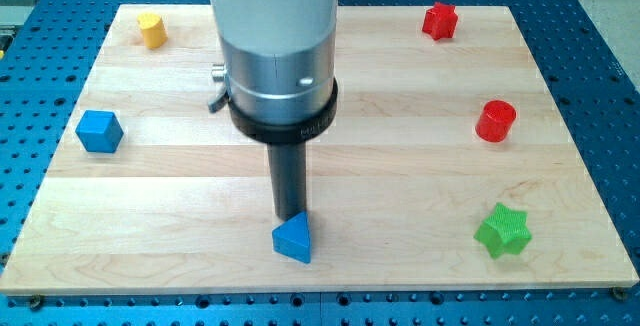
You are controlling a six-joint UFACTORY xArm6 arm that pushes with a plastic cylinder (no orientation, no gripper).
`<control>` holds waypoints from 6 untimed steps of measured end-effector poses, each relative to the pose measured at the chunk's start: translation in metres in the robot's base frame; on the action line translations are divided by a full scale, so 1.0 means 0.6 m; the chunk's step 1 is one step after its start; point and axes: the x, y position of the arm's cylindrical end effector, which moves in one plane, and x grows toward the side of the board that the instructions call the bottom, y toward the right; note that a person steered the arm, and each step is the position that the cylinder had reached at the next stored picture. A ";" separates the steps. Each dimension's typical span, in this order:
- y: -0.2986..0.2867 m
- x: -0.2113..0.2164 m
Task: Push the green circle to the bottom left corner of the board
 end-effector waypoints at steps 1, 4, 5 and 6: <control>0.043 -0.167; -0.154 -0.315; -0.101 -0.391; -0.209 -0.356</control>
